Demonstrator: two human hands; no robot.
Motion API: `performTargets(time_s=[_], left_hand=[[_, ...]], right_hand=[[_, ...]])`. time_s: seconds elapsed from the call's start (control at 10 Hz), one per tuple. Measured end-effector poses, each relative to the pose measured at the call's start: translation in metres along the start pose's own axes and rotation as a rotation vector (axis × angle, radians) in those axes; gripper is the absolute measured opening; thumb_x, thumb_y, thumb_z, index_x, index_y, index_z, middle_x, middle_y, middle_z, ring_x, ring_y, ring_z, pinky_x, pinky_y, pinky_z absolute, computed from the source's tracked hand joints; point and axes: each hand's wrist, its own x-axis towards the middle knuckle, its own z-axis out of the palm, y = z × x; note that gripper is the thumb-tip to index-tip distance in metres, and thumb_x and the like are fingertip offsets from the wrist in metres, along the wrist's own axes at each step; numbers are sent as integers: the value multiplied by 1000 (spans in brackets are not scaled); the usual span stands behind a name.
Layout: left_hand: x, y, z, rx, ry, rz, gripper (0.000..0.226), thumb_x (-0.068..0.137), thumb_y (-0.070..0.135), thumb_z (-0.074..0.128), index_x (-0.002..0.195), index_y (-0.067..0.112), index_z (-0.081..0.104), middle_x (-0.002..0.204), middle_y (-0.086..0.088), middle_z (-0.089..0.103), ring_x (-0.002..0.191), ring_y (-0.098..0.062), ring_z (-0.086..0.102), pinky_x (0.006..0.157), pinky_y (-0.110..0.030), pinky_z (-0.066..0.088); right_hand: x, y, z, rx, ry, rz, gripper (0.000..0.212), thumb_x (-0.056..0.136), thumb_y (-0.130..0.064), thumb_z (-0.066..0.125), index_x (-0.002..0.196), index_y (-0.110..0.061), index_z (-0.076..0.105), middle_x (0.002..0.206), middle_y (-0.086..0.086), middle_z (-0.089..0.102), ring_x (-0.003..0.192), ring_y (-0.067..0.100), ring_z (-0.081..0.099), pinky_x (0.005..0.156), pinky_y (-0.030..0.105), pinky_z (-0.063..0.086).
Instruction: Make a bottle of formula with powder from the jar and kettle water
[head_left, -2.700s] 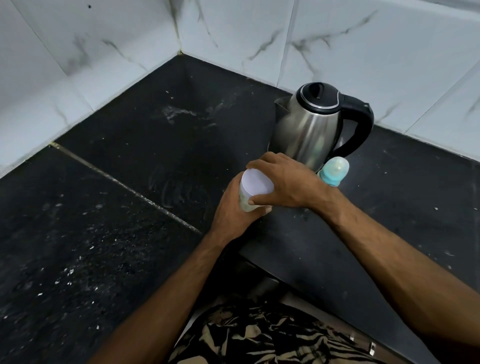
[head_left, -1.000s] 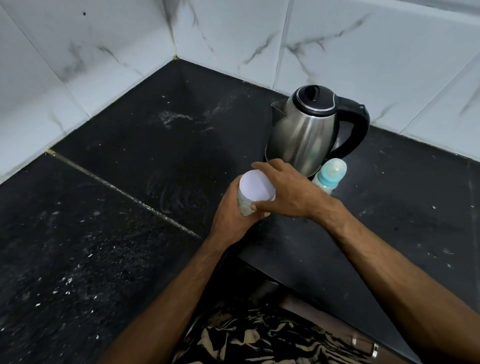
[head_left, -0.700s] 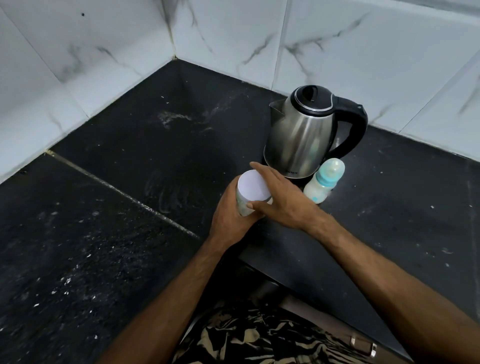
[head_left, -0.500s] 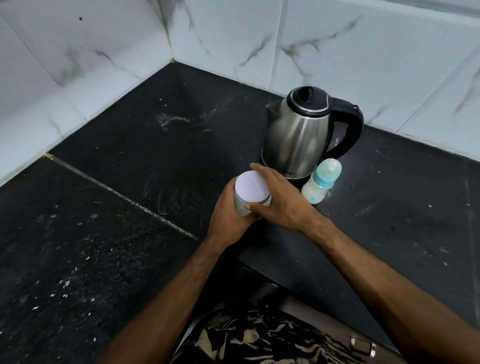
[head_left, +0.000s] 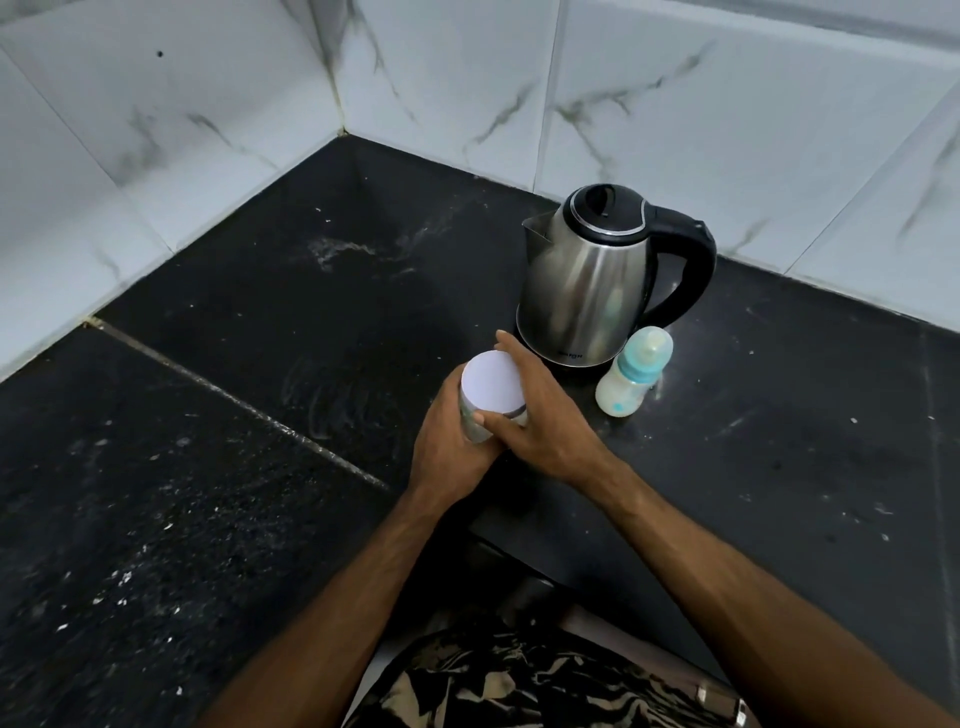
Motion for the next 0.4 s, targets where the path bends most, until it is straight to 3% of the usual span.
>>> performTargets(time_s=[0.2, 0.3, 0.4], left_hand=[[0, 5, -4, -43, -67, -4, 84, 65, 50, 77, 137, 40, 36, 130, 24, 51, 120, 8, 48, 97, -17, 45], [2, 2, -10, -65, -146, 18, 99, 65, 52, 79, 148, 29, 30, 145, 16, 42, 131, 0, 42, 108, -29, 41], [2, 8, -21, -34, -148, 32, 105, 69, 64, 68, 153, 29, 17, 155, 18, 25, 140, 1, 26, 113, -24, 28]], right_hand=[[0, -1, -6, -61, -9, 17, 90, 84, -41, 75, 155, -23, 21, 159, -5, 30, 141, 7, 31, 115, 24, 27], [0, 0, -15, -73, 44, -88, 82, 85, -47, 71, 151, -21, 30, 155, -3, 36, 141, 10, 34, 115, 30, 33], [7, -4, -35, -95, 266, -191, 63, 89, -44, 66, 141, -15, 45, 140, 1, 51, 129, 13, 47, 107, 31, 42]])
